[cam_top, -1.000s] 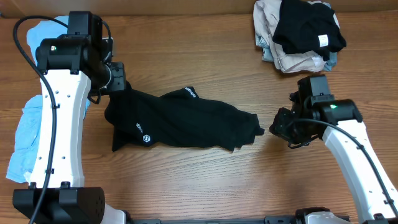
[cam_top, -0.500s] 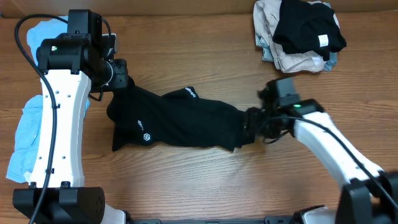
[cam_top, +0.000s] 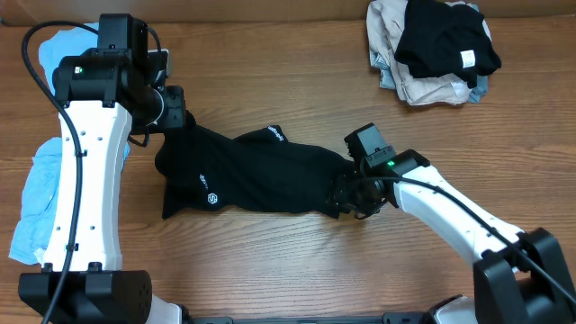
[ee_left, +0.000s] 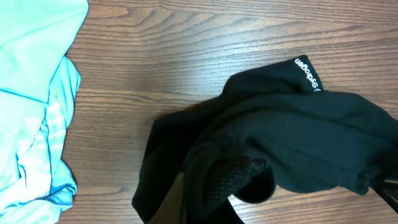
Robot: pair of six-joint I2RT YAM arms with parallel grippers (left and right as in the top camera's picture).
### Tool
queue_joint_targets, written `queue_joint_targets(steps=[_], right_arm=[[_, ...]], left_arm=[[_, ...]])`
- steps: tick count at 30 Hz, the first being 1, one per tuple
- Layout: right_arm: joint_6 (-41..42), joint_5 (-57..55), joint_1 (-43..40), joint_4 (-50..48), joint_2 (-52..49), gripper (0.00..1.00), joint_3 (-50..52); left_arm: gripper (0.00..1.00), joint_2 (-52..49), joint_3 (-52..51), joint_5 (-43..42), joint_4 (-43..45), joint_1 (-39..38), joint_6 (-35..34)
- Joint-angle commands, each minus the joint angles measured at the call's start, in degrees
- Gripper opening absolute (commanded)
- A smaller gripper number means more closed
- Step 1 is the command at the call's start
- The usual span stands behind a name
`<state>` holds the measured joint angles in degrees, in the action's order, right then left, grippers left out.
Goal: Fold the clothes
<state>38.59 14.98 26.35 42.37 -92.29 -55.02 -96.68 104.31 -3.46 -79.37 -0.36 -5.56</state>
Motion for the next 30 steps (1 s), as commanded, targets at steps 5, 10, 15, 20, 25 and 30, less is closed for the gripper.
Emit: queue_joint_targets(steps=[5,10,15,20,25,30], right_arm=[[3.32,-0.13,0.33,-2.16,-6.49,0.47,0.59],[3.28,0.57,0.33,-3.04,-6.64,0.45,0.59],[3.23,2.67,0.33,-4.09,-6.64,0.28,0.59],[3.26,3.08,1.31,-4.7,-6.64,0.21,0.59],[3.26,2.56,1.4,-6.05,-6.64,0.04,0.59],[1.49,1.99,-0.66,-6.58,-5.64,0.04,-1.05]], left_arm=[[0.04,0.42,-0.35,-0.63,-0.07,0.28,0.92],[0.04,0.42,-0.35,-0.61,-0.07,0.28,0.92],[0.04,0.42,-0.35,-0.61,-0.04,0.31,0.92],[0.04,0.42,-0.35,-0.59,-0.07,0.31,0.92],[0.04,0.42,-0.35,-0.42,-0.04,0.31,1.14],[0.04,0.42,-0.22,1.46,0.87,0.35,1.97]])
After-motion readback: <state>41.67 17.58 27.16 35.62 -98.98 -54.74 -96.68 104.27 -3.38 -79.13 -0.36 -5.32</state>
